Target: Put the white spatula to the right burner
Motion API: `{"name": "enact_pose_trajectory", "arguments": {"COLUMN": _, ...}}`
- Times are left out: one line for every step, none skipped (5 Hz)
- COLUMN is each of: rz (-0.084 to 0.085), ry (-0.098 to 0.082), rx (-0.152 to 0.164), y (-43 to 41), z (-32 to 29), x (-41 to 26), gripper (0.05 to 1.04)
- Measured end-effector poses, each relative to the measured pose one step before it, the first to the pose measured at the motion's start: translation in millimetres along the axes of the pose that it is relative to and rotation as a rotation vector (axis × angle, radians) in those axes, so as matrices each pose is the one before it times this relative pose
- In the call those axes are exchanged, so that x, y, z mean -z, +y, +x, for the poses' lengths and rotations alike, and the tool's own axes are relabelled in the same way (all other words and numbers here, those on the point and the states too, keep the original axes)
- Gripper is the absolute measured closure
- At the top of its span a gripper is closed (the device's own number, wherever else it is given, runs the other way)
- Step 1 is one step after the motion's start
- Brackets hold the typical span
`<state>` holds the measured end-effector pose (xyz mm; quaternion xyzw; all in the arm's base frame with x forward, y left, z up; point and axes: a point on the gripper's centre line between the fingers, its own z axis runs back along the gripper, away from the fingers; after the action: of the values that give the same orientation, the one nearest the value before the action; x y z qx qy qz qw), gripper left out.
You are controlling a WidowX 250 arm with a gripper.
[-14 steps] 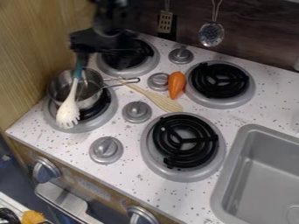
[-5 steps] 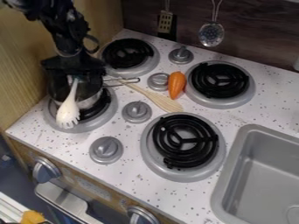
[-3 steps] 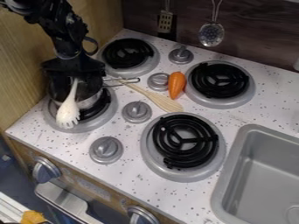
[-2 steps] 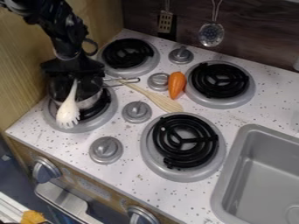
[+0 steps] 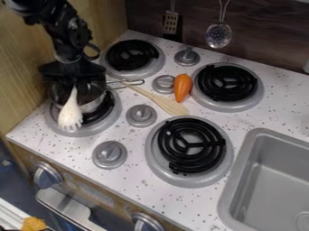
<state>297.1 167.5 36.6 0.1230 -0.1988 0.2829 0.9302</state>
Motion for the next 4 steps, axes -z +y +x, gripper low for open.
{"name": "enact_pose_trajectory", "arguments": {"rz": 0.0228, "ry": 0.0074, "rx": 0.0039, "y": 0.63, "z": 0.82, "x": -12.46, "gripper": 0.852}}
{"name": "enact_pose_trajectory", "arguments": {"rz": 0.014, "ry": -0.007, "rx": 0.0266, "y": -5.22, "z": 6.3, "x": -14.44, "gripper": 0.852}}
{"name": "enact_pose_trajectory", "arguments": {"rz": -0.0796, "ry": 0.0135, "rx": 0.04, "y": -26.36, "z": 4.04, "x": -17.23, "gripper": 0.852}}
{"name": "enact_pose_trajectory", "arguments": {"rz": -0.0731, "ry": 0.0454, "rx": 0.0884, "y": -51.97, "z": 0.76, "x": -22.8, "gripper": 0.852}}
